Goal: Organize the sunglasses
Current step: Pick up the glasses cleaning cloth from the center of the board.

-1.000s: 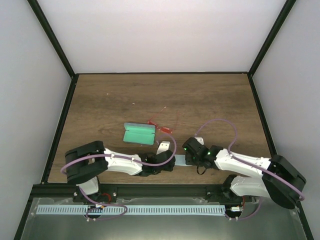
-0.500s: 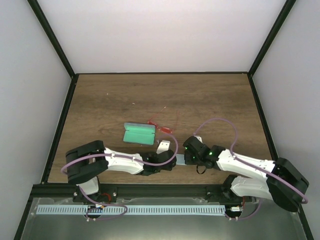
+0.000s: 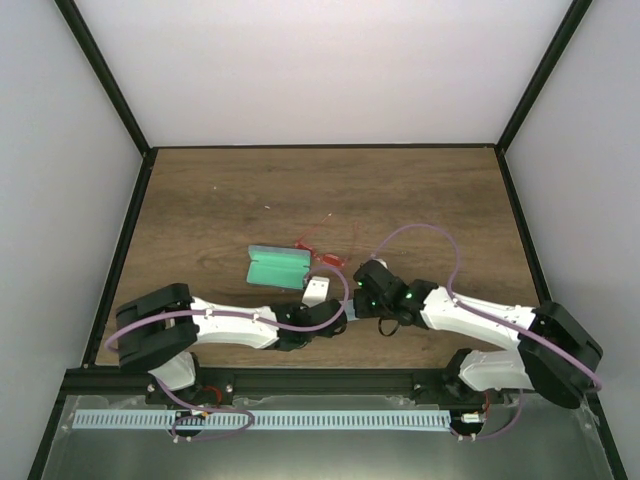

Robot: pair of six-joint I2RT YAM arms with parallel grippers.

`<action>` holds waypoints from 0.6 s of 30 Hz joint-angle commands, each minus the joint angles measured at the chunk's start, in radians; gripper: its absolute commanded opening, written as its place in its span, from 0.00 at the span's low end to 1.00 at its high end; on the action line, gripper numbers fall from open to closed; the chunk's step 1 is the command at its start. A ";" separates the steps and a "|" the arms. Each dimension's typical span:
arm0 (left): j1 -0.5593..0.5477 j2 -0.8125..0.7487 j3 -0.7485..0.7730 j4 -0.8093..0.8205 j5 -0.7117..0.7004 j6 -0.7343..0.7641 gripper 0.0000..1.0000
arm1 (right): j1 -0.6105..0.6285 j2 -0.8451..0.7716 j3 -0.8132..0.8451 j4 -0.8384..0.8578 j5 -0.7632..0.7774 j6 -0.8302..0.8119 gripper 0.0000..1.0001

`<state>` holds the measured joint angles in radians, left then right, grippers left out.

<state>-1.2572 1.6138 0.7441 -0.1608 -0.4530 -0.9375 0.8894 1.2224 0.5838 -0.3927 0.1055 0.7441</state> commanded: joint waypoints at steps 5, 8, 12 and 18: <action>0.008 -0.058 0.031 -0.109 -0.132 0.010 0.04 | 0.019 0.070 0.126 0.026 0.003 -0.038 0.01; 0.019 -0.097 0.015 -0.115 -0.158 0.015 0.04 | 0.019 0.100 0.156 0.032 0.006 -0.048 0.01; 0.055 -0.136 0.006 -0.126 -0.165 0.035 0.04 | 0.019 0.154 0.186 0.062 0.011 -0.046 0.01; 0.129 -0.197 -0.017 -0.122 -0.159 0.061 0.04 | 0.030 0.240 0.255 0.122 0.002 -0.037 0.01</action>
<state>-1.1671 1.4616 0.7483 -0.2737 -0.5865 -0.9077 0.9009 1.4273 0.7666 -0.3248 0.1024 0.7109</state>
